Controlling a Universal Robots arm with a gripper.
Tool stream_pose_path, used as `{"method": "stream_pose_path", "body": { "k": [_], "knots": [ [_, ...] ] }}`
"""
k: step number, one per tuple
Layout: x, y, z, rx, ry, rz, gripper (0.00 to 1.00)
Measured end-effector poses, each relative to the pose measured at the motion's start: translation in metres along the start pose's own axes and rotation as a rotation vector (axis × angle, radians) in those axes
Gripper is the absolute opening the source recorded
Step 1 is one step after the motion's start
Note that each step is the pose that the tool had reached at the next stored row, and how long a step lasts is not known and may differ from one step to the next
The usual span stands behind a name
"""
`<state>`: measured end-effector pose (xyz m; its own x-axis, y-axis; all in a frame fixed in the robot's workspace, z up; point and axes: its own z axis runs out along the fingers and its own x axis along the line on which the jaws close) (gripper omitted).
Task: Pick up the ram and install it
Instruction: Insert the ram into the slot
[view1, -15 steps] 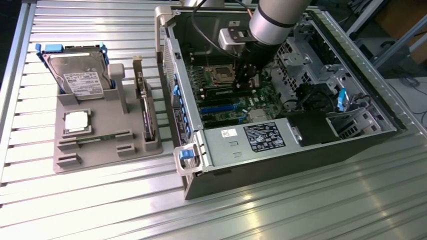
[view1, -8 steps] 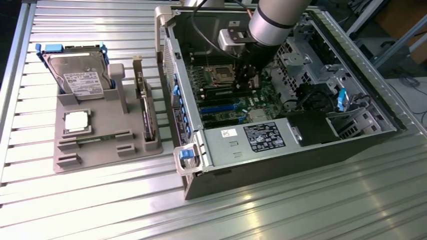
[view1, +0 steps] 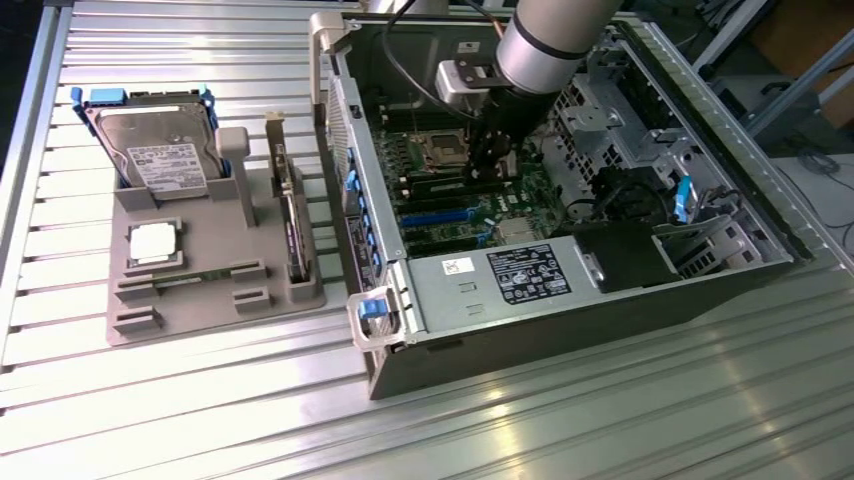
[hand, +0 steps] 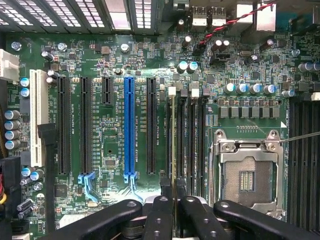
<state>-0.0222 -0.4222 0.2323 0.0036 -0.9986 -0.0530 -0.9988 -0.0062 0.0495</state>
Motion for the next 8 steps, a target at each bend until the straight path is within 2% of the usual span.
{"method": "stream_pose_path", "body": {
  "k": [3,8],
  "knots": [
    [-0.0001,0.0002,-0.0028,0.0,0.0001,0.0,0.12],
    [0.0001,0.0,0.0003,-0.0002,-0.0027,0.0,0.12]
  ]
}}
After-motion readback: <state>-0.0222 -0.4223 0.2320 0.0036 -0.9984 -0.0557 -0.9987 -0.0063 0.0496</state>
